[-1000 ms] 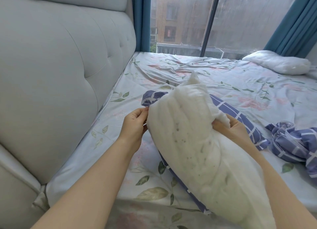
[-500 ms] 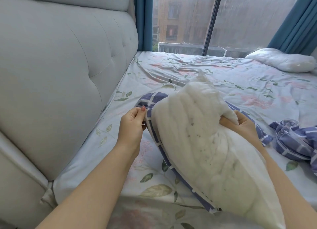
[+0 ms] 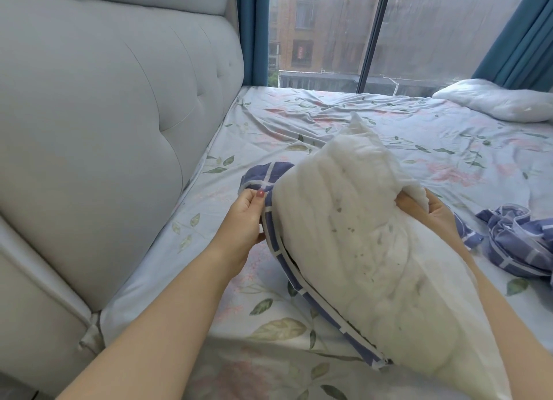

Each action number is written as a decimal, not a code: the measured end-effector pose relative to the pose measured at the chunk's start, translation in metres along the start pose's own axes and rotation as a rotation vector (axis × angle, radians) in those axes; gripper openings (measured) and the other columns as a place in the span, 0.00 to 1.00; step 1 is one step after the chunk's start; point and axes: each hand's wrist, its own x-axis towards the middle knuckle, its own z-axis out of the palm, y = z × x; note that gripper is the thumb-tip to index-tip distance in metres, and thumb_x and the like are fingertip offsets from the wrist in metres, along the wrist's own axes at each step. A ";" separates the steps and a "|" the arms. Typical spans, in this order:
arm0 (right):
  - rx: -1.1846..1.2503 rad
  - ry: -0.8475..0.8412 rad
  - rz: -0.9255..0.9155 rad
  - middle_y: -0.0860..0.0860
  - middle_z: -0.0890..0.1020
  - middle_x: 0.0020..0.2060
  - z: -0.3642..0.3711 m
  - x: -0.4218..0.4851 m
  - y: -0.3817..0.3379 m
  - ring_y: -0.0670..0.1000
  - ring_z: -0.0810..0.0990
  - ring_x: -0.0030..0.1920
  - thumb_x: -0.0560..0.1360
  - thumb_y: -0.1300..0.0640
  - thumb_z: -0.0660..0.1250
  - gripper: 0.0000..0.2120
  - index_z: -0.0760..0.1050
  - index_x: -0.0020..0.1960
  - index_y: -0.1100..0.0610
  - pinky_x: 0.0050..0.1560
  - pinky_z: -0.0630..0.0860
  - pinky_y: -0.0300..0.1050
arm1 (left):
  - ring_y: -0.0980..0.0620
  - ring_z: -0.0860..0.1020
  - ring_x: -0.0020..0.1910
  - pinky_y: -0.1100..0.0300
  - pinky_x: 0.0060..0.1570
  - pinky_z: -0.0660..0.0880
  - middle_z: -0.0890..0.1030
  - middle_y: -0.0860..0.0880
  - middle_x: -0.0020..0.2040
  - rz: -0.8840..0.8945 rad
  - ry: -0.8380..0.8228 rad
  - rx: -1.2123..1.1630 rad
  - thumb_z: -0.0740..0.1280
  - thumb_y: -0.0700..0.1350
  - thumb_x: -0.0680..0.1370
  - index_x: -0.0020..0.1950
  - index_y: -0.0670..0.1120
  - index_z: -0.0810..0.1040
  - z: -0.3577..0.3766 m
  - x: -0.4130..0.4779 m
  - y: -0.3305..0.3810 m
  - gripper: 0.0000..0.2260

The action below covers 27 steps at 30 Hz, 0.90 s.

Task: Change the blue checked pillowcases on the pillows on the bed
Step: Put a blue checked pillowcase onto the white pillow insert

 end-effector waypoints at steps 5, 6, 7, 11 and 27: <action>0.041 -0.022 -0.006 0.40 0.81 0.29 0.004 -0.002 -0.003 0.38 0.79 0.32 0.51 0.41 0.82 0.18 0.81 0.35 0.46 0.35 0.76 0.32 | 0.49 0.80 0.48 0.51 0.50 0.81 0.80 0.43 0.53 -0.006 -0.014 0.086 0.67 0.48 0.80 0.56 0.46 0.72 -0.001 0.004 -0.013 0.08; 0.053 -0.031 -0.011 0.40 0.81 0.29 0.003 -0.001 -0.002 0.38 0.79 0.31 0.50 0.40 0.81 0.18 0.82 0.35 0.46 0.36 0.76 0.33 | 0.49 0.79 0.47 0.51 0.49 0.81 0.80 0.43 0.51 0.012 0.027 0.118 0.68 0.46 0.80 0.53 0.47 0.71 -0.002 0.006 -0.017 0.07; 0.068 -0.038 -0.015 0.41 0.81 0.29 0.004 -0.002 -0.003 0.38 0.79 0.31 0.49 0.38 0.79 0.20 0.82 0.35 0.47 0.36 0.76 0.34 | 0.50 0.78 0.45 0.51 0.47 0.79 0.80 0.45 0.47 0.038 0.068 0.171 0.69 0.44 0.79 0.51 0.48 0.70 -0.002 0.008 -0.019 0.08; 0.026 -0.030 -0.029 0.41 0.83 0.32 0.008 -0.004 -0.006 0.39 0.81 0.34 0.46 0.35 0.81 0.22 0.83 0.36 0.43 0.35 0.77 0.32 | 0.54 0.75 0.39 0.57 0.43 0.75 0.77 0.52 0.42 0.117 0.129 0.310 0.73 0.44 0.74 0.50 0.48 0.68 0.001 0.011 -0.021 0.14; -0.035 0.042 -0.033 0.42 0.77 0.28 0.010 -0.007 -0.008 0.39 0.76 0.29 0.54 0.42 0.82 0.41 0.74 0.55 0.68 0.32 0.73 0.29 | 0.50 0.83 0.42 0.57 0.47 0.81 0.85 0.47 0.41 0.190 0.168 0.185 0.67 0.41 0.80 0.49 0.43 0.82 -0.015 0.001 0.000 0.05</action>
